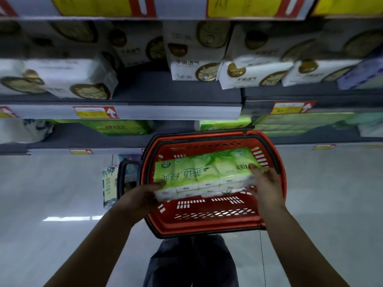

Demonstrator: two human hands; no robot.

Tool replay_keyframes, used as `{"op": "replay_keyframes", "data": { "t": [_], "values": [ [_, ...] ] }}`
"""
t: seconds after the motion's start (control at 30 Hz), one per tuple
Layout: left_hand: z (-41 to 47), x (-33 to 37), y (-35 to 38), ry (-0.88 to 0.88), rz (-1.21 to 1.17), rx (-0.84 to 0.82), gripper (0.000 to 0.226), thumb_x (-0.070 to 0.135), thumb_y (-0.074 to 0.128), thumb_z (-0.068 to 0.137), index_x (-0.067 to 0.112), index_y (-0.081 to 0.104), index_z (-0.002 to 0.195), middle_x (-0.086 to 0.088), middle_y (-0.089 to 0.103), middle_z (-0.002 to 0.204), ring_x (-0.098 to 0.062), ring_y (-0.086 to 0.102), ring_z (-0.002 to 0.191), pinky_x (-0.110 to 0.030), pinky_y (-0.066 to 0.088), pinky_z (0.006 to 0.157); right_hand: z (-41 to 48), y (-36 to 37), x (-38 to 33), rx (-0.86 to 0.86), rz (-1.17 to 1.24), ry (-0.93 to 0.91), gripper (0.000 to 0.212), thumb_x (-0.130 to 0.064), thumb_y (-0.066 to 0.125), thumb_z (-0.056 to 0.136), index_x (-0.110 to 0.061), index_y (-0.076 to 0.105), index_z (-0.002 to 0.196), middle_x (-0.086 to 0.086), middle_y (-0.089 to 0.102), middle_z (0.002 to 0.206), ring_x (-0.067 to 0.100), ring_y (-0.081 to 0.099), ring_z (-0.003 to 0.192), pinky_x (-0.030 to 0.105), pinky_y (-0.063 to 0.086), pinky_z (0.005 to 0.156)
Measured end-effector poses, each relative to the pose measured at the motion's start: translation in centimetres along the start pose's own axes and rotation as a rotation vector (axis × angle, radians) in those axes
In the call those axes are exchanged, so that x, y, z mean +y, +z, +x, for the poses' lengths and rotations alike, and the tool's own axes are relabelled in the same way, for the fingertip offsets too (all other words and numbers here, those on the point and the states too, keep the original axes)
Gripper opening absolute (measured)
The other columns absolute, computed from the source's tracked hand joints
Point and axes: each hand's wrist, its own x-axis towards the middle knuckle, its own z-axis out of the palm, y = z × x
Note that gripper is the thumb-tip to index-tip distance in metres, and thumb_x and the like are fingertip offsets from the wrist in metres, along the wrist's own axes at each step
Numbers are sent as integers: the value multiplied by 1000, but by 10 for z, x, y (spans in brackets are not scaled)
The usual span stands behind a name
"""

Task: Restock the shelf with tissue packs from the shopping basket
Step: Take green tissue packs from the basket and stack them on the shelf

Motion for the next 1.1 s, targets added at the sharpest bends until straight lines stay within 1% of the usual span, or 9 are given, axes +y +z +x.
{"op": "replay_keyframes", "data": {
  "t": [0.13, 0.23, 0.3, 0.47, 0.6, 0.7, 0.83, 1.0, 1.1],
  "values": [
    [-38, 12, 0, 54, 1, -35, 36, 5, 71, 70, -4, 64, 104, -25, 59, 121, -39, 56, 113, -42, 48, 96, -28, 3, -17, 7, 77, 0, 19, -20, 66, 87, -21, 48, 80, -1, 62, 52, 14, 61, 47, 31, 47, 68],
    [-57, 6, -1, 60, -92, -23, 34, 5, 72, 71, -2, 68, 104, -25, 51, 134, -40, 50, 124, -42, 42, 103, -45, -1, -22, 13, 110, 18, 17, -24, 68, 86, -22, 51, 81, 8, 63, 82, 22, 61, 72, 33, 49, 73],
    [-70, -3, 2, 43, -160, 15, 20, 6, 68, 72, 1, 73, 92, -22, 52, 131, -35, 54, 114, -38, 43, 98, -57, -7, -23, 32, 136, 36, 15, -26, 68, 85, -22, 53, 84, 9, 59, 95, 23, 57, 86, 32, 48, 72],
    [-106, -12, 16, 81, -166, 1, 38, 15, 68, 68, 0, 66, 102, -19, 61, 114, -28, 61, 98, -33, 54, 84, -84, -19, -38, 10, 120, 23, 16, -23, 65, 88, -17, 51, 90, 6, 55, 76, 16, 55, 69, 29, 48, 69],
    [-140, 2, 23, 101, -95, -22, 39, 21, 67, 72, 1, 66, 105, -17, 66, 109, -28, 64, 98, -29, 58, 74, -110, -30, -70, -43, 57, -53, 22, -24, 64, 89, -16, 45, 82, 10, 55, 81, 21, 56, 74, 33, 50, 71],
    [-164, 12, 24, 137, -51, -83, 40, 22, 66, 73, 2, 67, 108, -15, 69, 114, -25, 67, 98, -30, 56, 84, -133, -41, -94, -81, 10, -128, 18, -23, 62, 90, -15, 48, 81, 9, 57, 80, 20, 58, 71, 32, 51, 71],
    [-197, 21, 32, 215, 20, -94, 32, 22, 62, 74, 4, 68, 100, -11, 74, 100, -22, 70, 87, -38, 45, 99, -157, -55, -110, -120, -13, -191, 16, -24, 62, 89, -14, 51, 84, 11, 59, 77, 22, 61, 70, 32, 53, 74],
    [-237, 25, 36, 297, 125, -96, 43, 28, 60, 74, 4, 64, 109, -9, 74, 102, -25, 65, 100, -41, 43, 103, -185, -67, -131, -144, 2, -211, 16, -21, 60, 90, -14, 50, 81, 10, 63, 80, 19, 62, 70, 29, 54, 70],
    [-264, 27, 41, 318, 95, -123, 38, 28, 57, 77, 5, 63, 108, -7, 74, 98, -20, 68, 92, -35, 47, 93, -199, -76, -151, -174, -35, -252, 16, -21, 61, 90, -15, 50, 80, 9, 67, 88, 17, 66, 73, 25, 54, 65]
  ]
}}
